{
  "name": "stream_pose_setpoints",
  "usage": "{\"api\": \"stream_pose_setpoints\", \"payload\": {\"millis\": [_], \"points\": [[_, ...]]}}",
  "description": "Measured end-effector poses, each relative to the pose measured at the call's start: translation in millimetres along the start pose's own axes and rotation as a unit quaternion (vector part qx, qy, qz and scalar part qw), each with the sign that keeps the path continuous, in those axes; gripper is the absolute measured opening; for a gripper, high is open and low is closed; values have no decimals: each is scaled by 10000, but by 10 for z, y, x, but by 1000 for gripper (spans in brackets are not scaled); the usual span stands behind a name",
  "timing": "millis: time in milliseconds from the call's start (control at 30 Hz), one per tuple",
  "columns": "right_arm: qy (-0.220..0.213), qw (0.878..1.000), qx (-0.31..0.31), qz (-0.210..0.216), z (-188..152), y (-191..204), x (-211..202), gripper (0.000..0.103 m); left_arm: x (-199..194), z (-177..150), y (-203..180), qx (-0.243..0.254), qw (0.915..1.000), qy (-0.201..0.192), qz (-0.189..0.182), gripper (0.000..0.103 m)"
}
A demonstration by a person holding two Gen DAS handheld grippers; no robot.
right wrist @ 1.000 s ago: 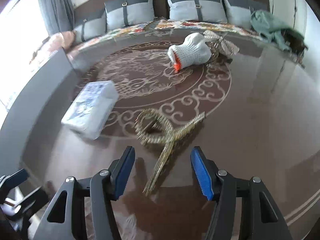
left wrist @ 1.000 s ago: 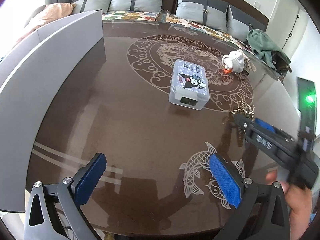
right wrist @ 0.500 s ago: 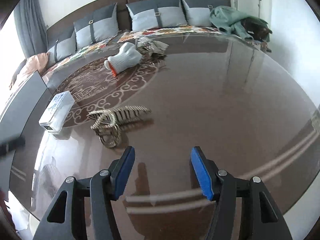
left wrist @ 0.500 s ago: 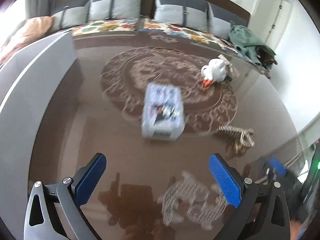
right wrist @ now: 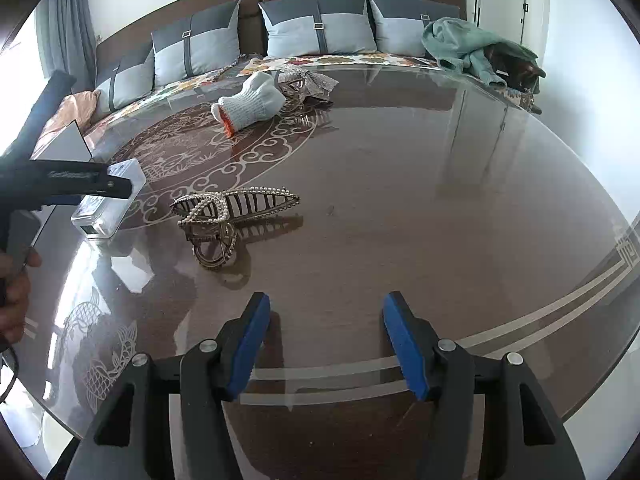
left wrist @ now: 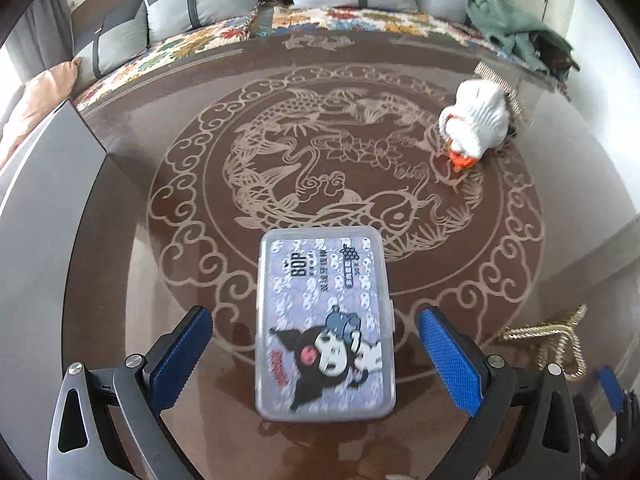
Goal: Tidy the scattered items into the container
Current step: 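Lower the left gripper onto the Kuromi box and close it, then lift the Kuromi box with the left gripper while the right grasps the gold beaded strap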
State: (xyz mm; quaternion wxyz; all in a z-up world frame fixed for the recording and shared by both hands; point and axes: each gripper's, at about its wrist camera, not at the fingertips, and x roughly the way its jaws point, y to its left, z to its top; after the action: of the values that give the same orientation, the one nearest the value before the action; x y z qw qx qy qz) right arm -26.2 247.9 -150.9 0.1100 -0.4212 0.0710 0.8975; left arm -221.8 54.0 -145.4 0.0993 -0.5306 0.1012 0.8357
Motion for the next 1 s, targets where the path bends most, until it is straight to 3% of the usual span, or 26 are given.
{"api": "stream_pose_setpoints", "payload": {"millis": [67, 200, 233, 267, 333, 500, 667, 800, 867, 1000], "points": [[-4, 10000, -15, -4, -1, 4, 5, 61, 87, 2, -46, 103, 9997, 170, 135, 103], [-12, 10000, -45, -11, -2, 12, 16, 61, 91, -54, 53, -91, 9998, 118, -143, 103], [-14, 10000, -52, -13, -2, 14, 19, 61, 84, -72, 83, -134, 9996, 91, -213, 97], [-16, 10000, -60, -15, -3, 16, 22, 62, 76, -89, 112, -177, 9994, 64, -276, 76], [-20, 10000, -75, -19, -3, 19, 27, 62, 39, -108, 156, -258, 9992, 38, -292, 61], [-29, 9999, -112, -28, -5, 29, 40, 64, -50, -235, 224, -365, 9989, 10, -287, 61], [-49, 9999, -64, 65, 2, 2, 45, 68, -219, -589, 170, -398, 9986, -22, -340, 61], [82, 9975, 267, 649, 79, -137, 33, 68, -335, -854, 117, -383, 9987, -62, -316, 61], [293, 9914, 154, 1269, 175, -89, 94, 68, -370, -937, 100, -375, 9988, -87, -311, 61], [412, 9871, -575, 1438, 349, 238, 230, 68, -388, -955, 136, -481, 9979, -98, -422, 61]]}}
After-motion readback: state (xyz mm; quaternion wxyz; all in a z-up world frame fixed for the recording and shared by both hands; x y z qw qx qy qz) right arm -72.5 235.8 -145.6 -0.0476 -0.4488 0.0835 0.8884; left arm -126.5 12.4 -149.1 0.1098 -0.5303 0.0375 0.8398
